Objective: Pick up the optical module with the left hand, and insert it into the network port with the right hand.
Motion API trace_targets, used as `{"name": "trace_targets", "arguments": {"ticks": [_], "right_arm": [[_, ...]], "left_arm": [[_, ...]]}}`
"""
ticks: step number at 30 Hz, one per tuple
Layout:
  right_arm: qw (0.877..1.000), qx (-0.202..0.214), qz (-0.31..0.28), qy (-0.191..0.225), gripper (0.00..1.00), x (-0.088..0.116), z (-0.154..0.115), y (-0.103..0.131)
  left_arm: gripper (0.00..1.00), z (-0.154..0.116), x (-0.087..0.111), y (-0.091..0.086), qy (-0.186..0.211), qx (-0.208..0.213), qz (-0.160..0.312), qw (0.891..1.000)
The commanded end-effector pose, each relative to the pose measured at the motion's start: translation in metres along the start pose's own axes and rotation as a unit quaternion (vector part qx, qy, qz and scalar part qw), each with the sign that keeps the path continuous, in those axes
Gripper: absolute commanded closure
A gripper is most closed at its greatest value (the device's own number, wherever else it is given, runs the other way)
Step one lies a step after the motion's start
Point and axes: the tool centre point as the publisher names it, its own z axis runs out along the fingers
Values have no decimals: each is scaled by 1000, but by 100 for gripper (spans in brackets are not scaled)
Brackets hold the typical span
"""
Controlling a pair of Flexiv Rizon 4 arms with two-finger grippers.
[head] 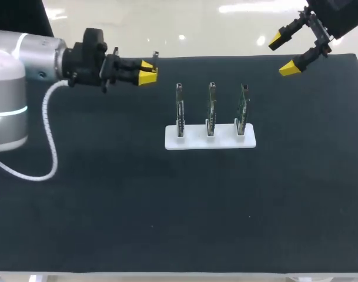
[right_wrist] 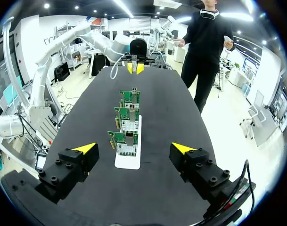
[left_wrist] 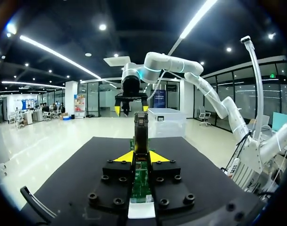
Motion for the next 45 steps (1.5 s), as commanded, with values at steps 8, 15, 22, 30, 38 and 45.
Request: {"name": "trace_targets", "arguments": {"ticks": [8, 15, 22, 30, 38, 45], "right_arm": [[1000, -1, 0, 0, 0, 0, 0, 0], [1000, -1, 0, 0, 0, 0, 0, 0], [1000, -1, 0, 0, 0, 0, 0, 0], [1000, -1, 0, 0, 0, 0, 0, 0], [1000, -1, 0, 0, 0, 0, 0, 0], [1000, -1, 0, 0, 0, 0, 0, 0]], "left_arm": [[100, 40, -10, -6, -18, -14, 1, 1000], [100, 54, 0, -6, -21, -7, 6, 1000], [100, 61, -1, -6, -28, -3, 6, 1000], [100, 61, -7, -7, -40, -11, -2, 999], [100, 62, -18, -4, -57, -36, -3, 998], [100, 65, -20, -6, -56, -33, -3, 998]]}}
